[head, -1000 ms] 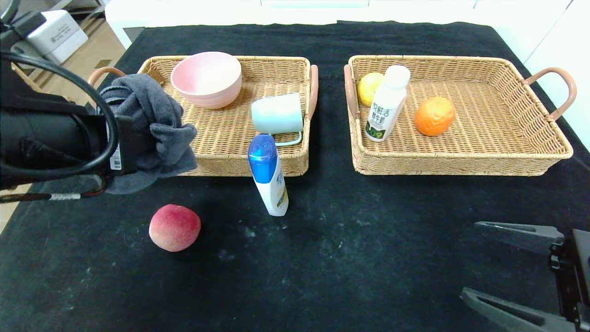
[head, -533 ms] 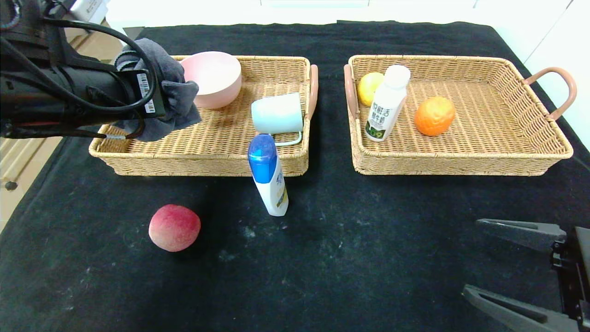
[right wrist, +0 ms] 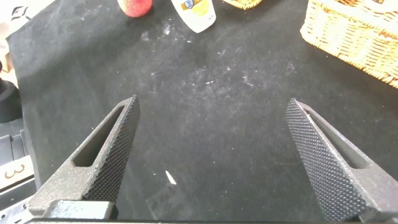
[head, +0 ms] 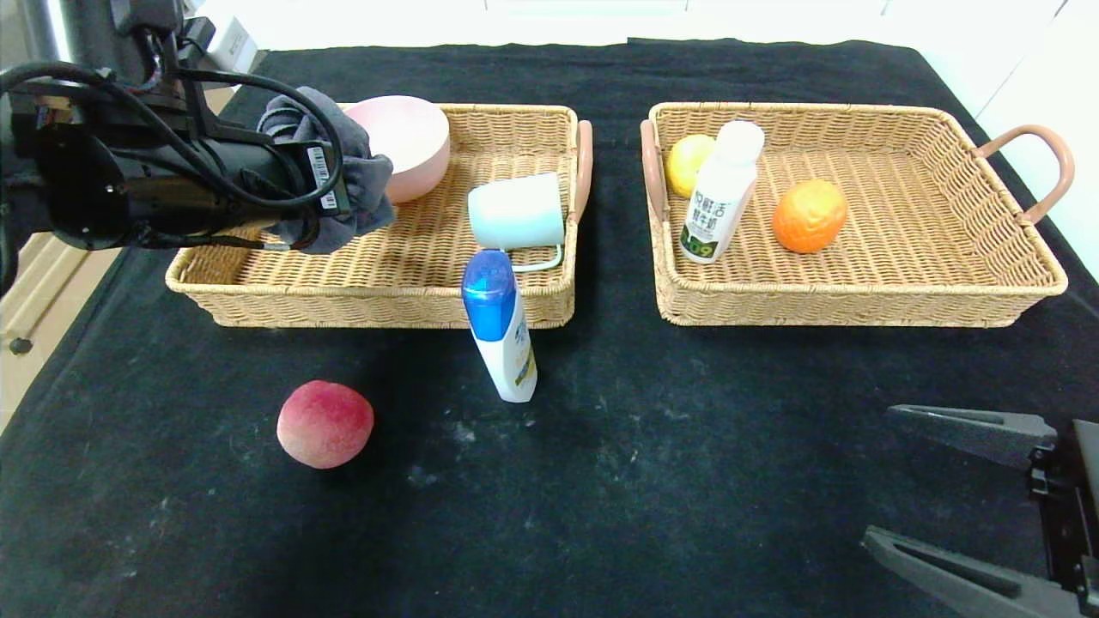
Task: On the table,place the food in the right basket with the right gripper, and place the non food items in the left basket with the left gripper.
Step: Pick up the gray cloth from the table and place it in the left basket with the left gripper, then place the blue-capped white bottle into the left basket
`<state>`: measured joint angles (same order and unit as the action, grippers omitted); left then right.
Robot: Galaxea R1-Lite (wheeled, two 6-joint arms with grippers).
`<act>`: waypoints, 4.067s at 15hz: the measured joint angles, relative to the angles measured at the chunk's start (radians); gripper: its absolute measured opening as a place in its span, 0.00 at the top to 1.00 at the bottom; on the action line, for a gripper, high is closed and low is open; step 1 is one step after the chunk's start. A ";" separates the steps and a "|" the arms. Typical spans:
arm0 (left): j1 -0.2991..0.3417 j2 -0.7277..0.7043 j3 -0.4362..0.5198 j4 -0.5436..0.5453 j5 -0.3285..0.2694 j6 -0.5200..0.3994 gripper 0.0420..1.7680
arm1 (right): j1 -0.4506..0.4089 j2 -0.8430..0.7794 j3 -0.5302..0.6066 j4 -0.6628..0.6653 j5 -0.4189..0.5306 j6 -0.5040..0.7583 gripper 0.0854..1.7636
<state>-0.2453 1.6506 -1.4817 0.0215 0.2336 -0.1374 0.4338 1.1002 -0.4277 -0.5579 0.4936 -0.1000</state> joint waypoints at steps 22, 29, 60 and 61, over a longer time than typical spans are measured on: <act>-0.047 -0.076 0.121 0.003 0.000 0.017 0.09 | -0.006 -0.005 0.001 0.000 0.000 0.000 0.03; -0.200 -0.343 0.451 0.000 -0.047 0.097 0.06 | -0.007 -0.004 0.000 0.000 -0.003 0.001 0.03; -0.592 -0.068 0.649 -0.632 0.367 0.129 0.03 | -0.006 0.033 0.004 0.000 -0.004 -0.003 0.03; -0.591 -0.066 0.640 -0.633 0.367 0.129 0.03 | -0.006 0.033 0.004 -0.001 -0.004 -0.004 0.03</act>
<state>-0.8366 1.5851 -0.8413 -0.6119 0.6009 -0.0085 0.4277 1.1328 -0.4236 -0.5585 0.4900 -0.1038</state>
